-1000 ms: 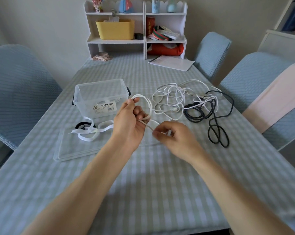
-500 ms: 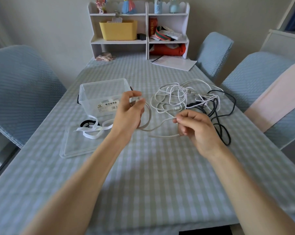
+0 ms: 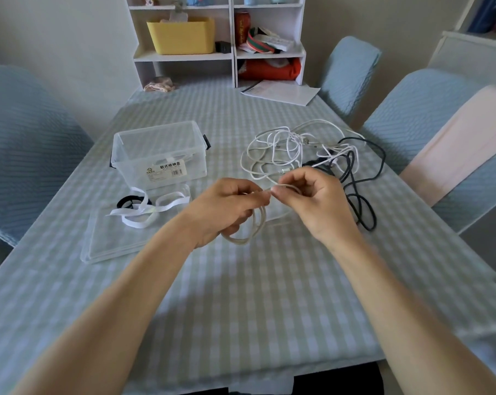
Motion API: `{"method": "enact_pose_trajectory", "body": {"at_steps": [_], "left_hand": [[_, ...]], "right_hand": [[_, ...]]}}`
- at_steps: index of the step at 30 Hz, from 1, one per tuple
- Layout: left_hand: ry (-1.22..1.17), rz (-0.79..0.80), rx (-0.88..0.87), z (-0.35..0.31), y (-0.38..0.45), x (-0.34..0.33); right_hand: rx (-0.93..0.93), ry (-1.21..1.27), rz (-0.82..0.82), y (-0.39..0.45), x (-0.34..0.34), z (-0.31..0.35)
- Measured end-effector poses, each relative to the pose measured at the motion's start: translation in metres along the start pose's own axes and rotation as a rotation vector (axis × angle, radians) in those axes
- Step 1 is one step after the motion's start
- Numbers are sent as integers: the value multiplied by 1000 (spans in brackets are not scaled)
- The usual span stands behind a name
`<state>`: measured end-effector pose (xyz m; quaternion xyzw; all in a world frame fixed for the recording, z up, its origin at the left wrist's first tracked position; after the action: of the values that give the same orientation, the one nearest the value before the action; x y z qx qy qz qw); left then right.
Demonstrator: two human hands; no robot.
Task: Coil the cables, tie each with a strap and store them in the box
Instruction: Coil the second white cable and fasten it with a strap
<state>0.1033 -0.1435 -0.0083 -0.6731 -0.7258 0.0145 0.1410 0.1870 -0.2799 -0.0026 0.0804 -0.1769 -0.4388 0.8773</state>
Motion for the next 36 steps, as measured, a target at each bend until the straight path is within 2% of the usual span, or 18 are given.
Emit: {"method": "enact_pose_trajectory", "body": {"at_steps": [4, 7, 10, 13, 22, 29, 36], "left_hand": [[-355, -206, -19, 11, 4, 7], [-544, -271, -64, 14, 6, 6], [-613, -294, -82, 14, 5, 4], [-642, -264, -90, 12, 5, 0], [-671, -190, -98, 11, 6, -10], [-473, -192, -130, 6, 3, -7], [-478, -237, -124, 9, 3, -3]], "right_hand": [[108, -223, -124, -7, 7, 9], [185, -299, -25, -11, -7, 17], [88, -275, 96, -10, -21, 11], [32, -235, 97, -9, -22, 7], [48, -105, 112, -9, -21, 10], [66, -123, 117, -10, -22, 13], [40, -48, 108, -9, -22, 12]]}}
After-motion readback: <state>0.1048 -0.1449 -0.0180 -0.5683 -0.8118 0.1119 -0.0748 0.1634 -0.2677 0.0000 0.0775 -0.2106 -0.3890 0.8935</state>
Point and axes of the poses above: each hand's wrist, its own y-axis towards the middle knuckle, its own x-axis out of the back of the hand, z = x × y, the point moved 7 cm from there along y, towards the middle knuckle, and after that the axes turned 9 degrees about z, right-handed, at the moved point
